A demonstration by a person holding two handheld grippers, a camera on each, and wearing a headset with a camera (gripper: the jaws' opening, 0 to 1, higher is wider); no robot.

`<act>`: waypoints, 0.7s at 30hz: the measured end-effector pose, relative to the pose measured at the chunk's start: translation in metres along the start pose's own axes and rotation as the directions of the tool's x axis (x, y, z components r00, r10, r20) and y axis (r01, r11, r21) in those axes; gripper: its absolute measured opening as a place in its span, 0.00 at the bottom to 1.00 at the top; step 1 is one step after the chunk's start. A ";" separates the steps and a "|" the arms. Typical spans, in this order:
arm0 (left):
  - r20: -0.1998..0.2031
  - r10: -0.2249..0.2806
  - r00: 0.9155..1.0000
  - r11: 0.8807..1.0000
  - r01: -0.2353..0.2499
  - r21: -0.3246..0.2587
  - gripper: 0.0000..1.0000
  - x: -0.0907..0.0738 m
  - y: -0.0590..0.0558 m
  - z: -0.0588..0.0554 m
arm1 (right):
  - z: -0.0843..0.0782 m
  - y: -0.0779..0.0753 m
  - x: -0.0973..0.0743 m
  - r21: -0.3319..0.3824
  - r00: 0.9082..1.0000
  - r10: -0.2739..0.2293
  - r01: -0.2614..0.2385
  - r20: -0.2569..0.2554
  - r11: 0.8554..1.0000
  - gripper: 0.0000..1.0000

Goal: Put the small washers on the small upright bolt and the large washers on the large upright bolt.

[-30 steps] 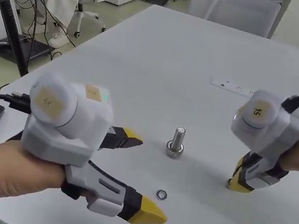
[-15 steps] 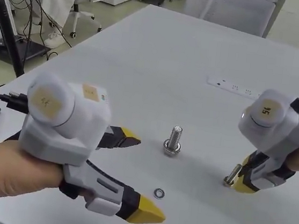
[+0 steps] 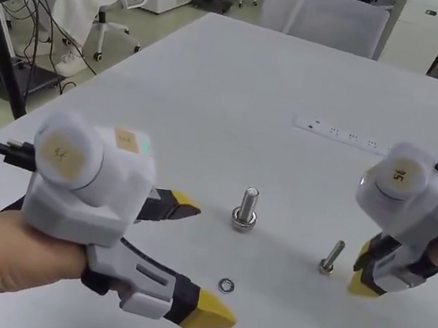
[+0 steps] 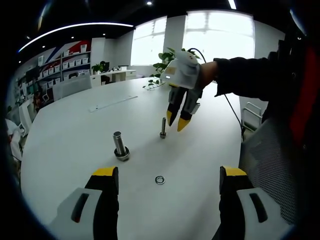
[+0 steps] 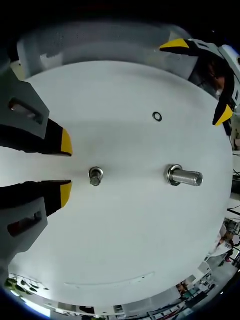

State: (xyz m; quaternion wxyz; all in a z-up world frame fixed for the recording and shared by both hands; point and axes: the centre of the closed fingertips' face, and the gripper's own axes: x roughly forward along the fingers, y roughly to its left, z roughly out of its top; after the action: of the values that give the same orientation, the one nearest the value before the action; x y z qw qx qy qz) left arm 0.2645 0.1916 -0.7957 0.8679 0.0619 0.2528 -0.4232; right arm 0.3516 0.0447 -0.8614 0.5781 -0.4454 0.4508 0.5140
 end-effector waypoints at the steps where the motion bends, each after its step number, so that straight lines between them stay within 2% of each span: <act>1: 0.001 0.000 1.000 1.000 0.000 0.001 0.83 0.000 0.000 0.000 | -0.001 0.001 0.000 0.002 1.000 0.001 -0.001 -0.001 1.000 0.21; 7: 0.004 -0.001 1.000 1.000 0.001 0.002 0.83 0.000 0.000 0.001 | -0.001 0.012 0.000 0.002 1.000 0.006 -0.006 0.002 1.000 0.21; 12: 0.005 -0.004 1.000 1.000 0.004 0.003 0.83 0.000 0.000 0.001 | -0.001 0.014 0.001 -0.001 1.000 0.011 -0.011 0.003 1.000 0.21; 21: 0.008 -0.004 1.000 1.000 0.004 0.006 0.83 0.000 -0.001 0.001 | 0.005 0.033 0.001 -0.016 1.000 0.026 -0.026 0.011 1.000 0.21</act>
State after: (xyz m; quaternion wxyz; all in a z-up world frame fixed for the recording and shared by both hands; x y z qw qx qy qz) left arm 0.2641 0.1911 -0.7949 0.8678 0.0621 0.2480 -0.4261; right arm 0.3187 0.0519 -0.8635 0.5705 -0.4411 0.4492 0.5275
